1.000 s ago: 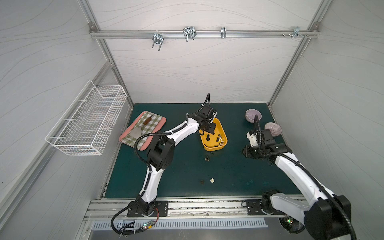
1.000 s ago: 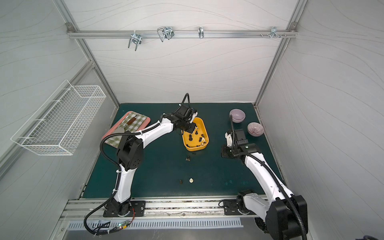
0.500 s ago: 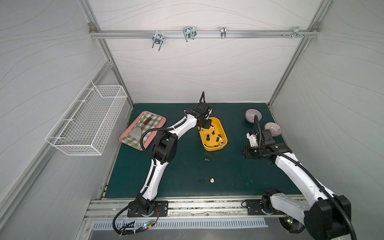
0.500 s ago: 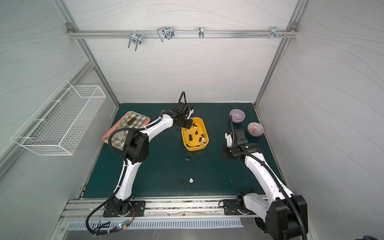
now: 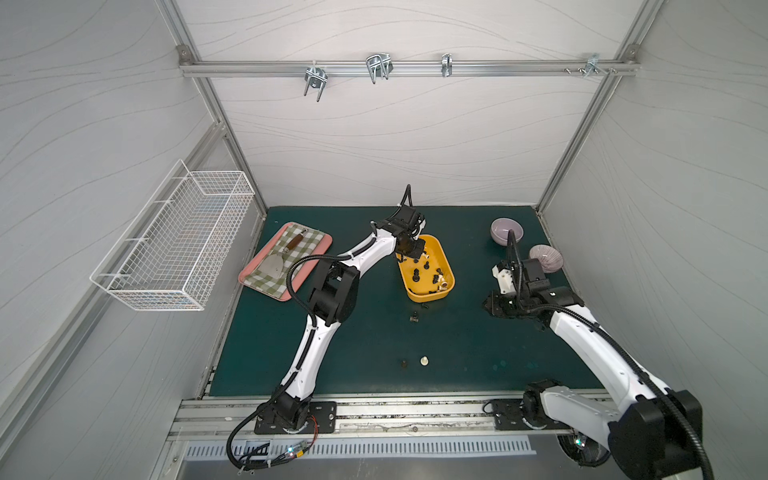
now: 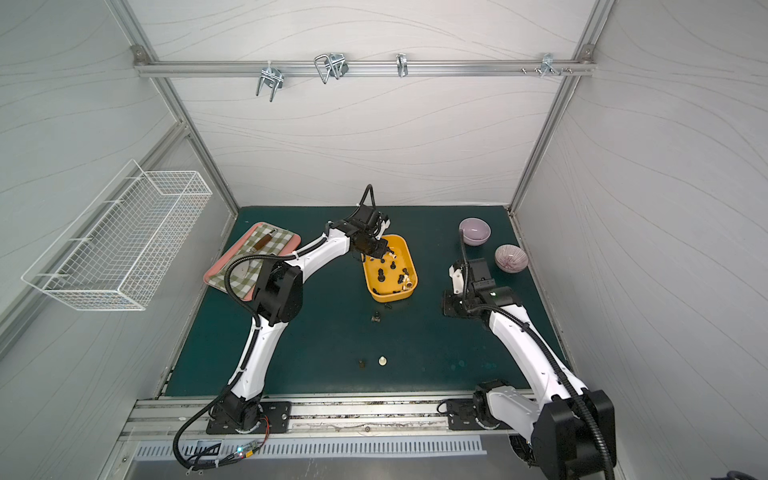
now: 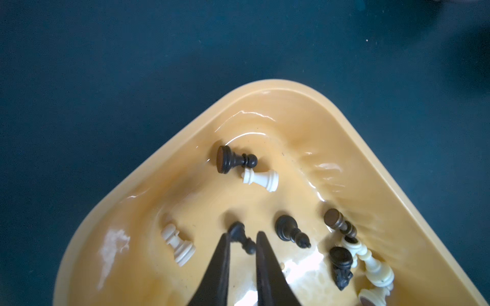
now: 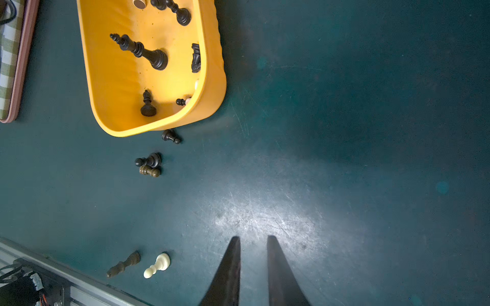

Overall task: Put the chess pieces into the storage box
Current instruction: Place the chess piece in the storage box.

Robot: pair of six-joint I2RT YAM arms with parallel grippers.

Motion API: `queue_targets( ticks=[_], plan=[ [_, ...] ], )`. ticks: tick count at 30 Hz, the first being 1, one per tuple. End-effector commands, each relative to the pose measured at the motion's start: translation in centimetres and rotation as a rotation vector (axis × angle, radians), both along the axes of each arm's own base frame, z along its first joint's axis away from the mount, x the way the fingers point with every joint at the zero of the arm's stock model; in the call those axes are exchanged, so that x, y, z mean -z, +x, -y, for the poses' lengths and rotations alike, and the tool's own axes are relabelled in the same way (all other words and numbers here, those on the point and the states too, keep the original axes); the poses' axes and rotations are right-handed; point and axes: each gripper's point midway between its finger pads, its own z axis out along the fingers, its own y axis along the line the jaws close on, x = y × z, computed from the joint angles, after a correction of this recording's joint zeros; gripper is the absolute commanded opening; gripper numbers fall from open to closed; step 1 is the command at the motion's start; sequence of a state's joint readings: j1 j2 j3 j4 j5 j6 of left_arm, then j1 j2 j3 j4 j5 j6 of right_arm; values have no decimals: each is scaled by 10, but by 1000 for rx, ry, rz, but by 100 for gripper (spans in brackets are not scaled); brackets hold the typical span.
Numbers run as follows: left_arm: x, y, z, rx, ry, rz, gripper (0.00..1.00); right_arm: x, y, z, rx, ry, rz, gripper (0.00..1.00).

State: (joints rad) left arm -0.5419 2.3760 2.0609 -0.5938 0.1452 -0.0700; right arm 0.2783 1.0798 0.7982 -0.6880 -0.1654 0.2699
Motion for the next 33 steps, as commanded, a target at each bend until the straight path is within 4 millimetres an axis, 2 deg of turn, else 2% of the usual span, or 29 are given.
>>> queue_targets(
  ticks=[1, 19, 28, 33],
  plan=[
    [-11, 13, 4, 8, -29, 38, 22, -5, -5, 0, -14, -9, -2, 22],
    [-46, 14, 2, 12, -58, 93, 26, -7, -6, -1, -19, -17, 4, 22],
    [-96, 8, 0, 18, -117, 171, 26, -7, -7, -2, -21, -20, 0, 22],
    [-123, -3, -14, -11, -120, 202, 27, -8, -8, -6, -35, -12, -2, 22]
  ],
)
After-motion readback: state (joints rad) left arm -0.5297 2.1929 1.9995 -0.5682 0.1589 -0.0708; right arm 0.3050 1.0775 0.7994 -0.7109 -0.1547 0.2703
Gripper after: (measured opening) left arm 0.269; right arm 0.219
